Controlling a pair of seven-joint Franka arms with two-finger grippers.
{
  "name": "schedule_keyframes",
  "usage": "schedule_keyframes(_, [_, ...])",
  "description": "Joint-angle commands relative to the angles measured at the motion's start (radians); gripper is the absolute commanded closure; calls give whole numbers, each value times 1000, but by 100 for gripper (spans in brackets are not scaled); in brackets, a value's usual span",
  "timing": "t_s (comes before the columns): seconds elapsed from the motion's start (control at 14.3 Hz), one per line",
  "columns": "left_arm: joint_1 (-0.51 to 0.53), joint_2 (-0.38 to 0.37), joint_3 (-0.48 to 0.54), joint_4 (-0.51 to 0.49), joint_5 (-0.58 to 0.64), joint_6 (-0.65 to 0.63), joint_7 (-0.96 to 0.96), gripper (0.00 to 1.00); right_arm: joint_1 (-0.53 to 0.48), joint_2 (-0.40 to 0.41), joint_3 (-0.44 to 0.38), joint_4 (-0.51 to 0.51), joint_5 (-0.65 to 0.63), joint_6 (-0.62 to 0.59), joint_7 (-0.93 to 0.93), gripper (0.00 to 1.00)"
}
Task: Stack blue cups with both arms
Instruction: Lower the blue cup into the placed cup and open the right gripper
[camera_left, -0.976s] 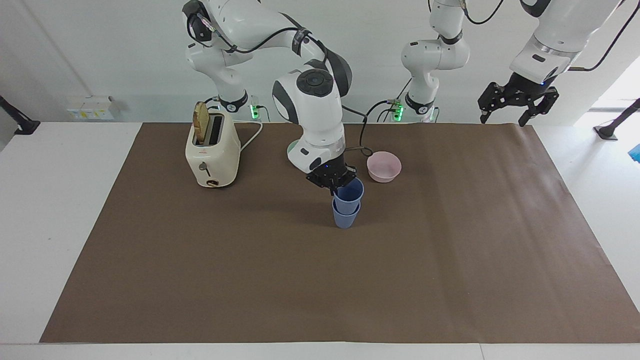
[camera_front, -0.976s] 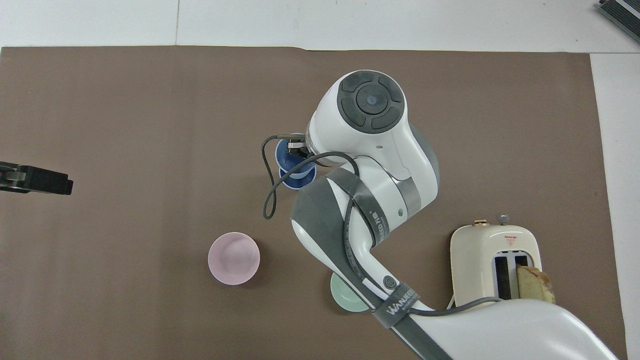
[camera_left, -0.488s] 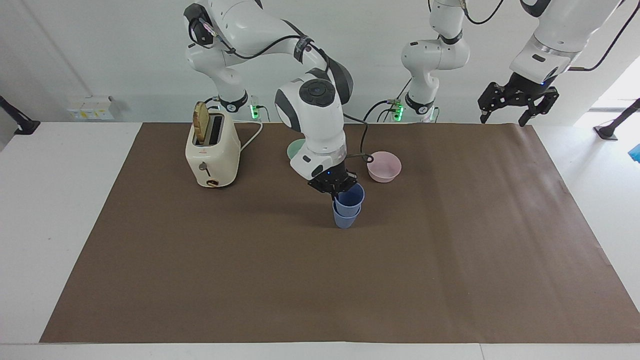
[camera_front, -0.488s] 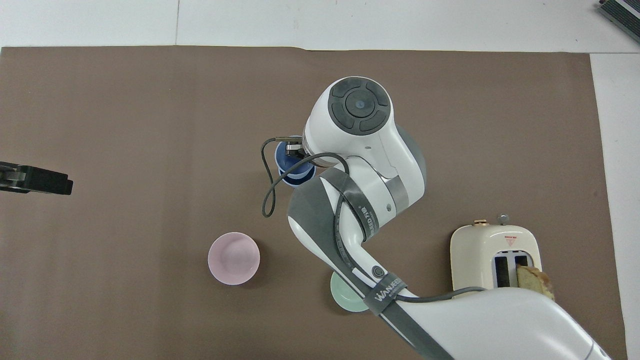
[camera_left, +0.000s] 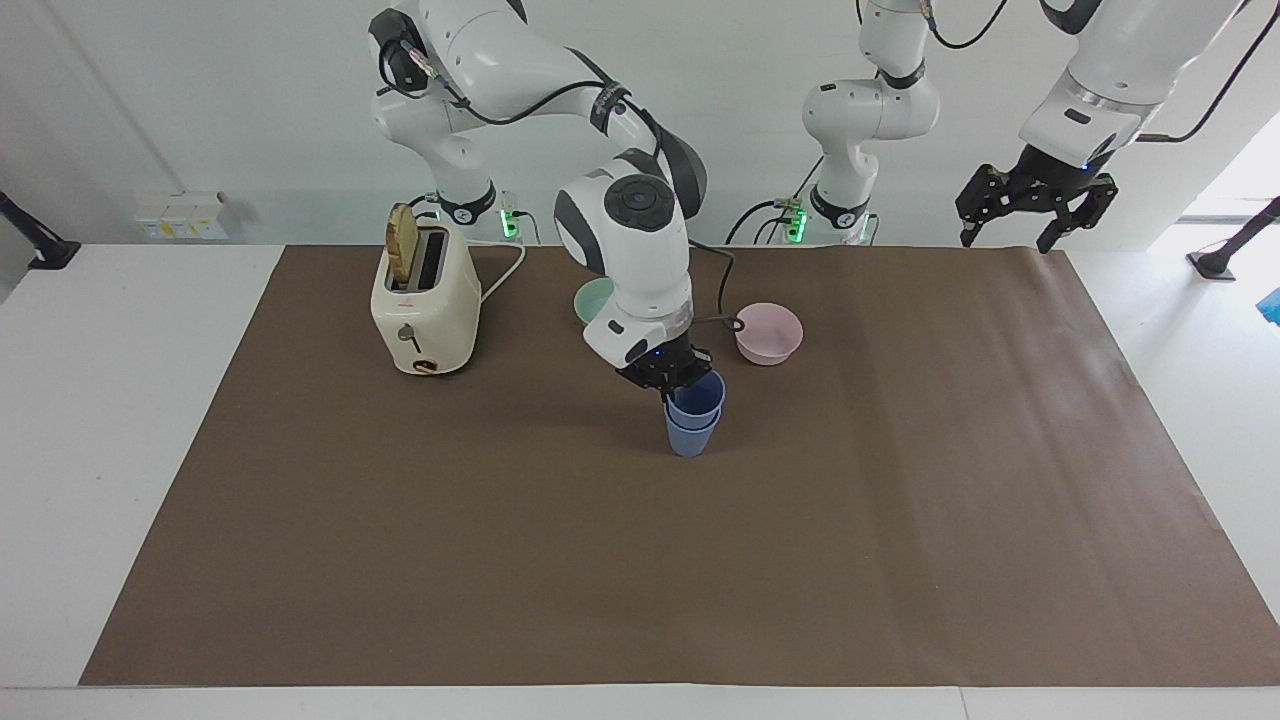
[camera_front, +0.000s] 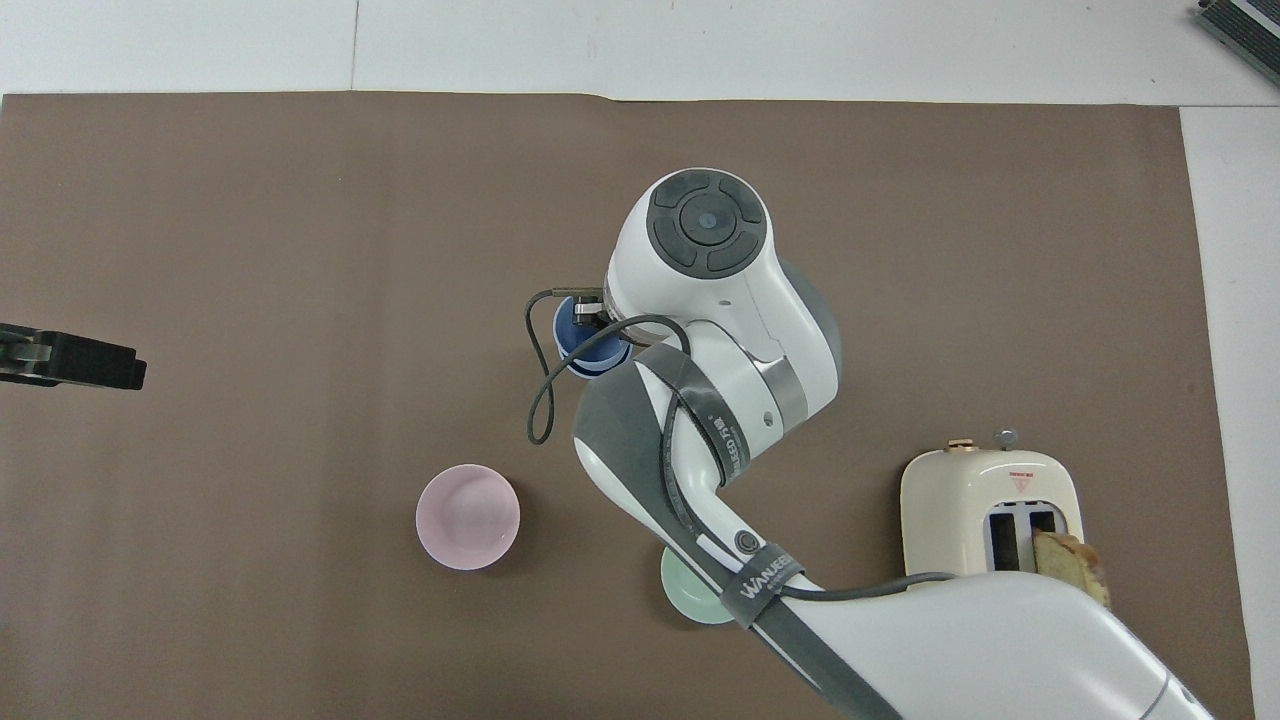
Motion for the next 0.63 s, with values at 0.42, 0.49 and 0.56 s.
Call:
schedule_keyframes(0.42, [-8,-25,5,-26,6,-3,10,0,-15,-9,5,-7,-26,3,35,2])
schedule_keyframes(0.49, [-8,-25,5,-26,6,-3,10,0,-24,-11,2,-4,-31,3,24,0])
schedule_keyframes(0.56, [-8,-25,5,-26,6,-3,10,0,-32,-22,-4,2,-40,-3,18,0])
